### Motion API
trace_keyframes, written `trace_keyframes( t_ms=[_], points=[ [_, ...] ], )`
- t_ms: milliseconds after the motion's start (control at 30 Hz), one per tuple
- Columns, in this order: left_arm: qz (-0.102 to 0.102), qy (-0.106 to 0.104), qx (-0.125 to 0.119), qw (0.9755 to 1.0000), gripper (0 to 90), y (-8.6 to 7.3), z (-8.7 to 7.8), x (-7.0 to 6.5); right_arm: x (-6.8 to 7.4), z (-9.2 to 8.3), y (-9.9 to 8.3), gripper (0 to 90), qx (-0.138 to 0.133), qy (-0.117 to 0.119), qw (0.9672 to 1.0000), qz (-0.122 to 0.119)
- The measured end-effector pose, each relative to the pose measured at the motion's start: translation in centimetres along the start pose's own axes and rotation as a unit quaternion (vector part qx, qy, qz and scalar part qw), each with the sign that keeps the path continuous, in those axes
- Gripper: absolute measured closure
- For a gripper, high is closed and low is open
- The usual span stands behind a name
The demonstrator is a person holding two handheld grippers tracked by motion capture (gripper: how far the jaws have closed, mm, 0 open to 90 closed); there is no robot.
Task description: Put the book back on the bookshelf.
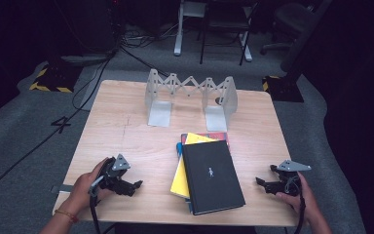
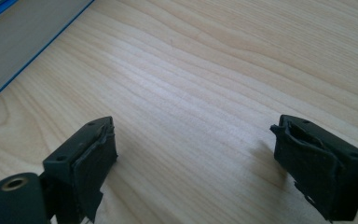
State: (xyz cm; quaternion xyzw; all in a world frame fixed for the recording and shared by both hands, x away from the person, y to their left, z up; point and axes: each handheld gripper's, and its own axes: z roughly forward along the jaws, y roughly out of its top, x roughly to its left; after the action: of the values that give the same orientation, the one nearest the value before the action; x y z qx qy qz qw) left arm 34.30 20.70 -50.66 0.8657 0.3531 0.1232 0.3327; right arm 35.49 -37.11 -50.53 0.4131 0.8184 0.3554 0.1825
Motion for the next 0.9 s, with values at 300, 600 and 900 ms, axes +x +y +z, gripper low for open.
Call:
trace_keyframes(
  t_ms=[300,600,900],
  points=[
    [-0.002,0.006,-0.001,1.0000,0.4,0.1,0.0,0.0,0.0,0.4,0.4,12.5,0.002,-0.006,1.0000,0.003],
    [-0.021,0.024,0.000,0.9995,0.4,-0.3,-0.3,-1.0,1.8,-0.8,0.8,19.6,0.020,0.031,0.9986,-0.039],
    [0.006,0.001,0.001,1.0000,0.4,-0.1,-0.1,-1.6,6.0,-4.9,0.7,21.1,-0.033,0.094,0.9907,-0.092]
  ],
)
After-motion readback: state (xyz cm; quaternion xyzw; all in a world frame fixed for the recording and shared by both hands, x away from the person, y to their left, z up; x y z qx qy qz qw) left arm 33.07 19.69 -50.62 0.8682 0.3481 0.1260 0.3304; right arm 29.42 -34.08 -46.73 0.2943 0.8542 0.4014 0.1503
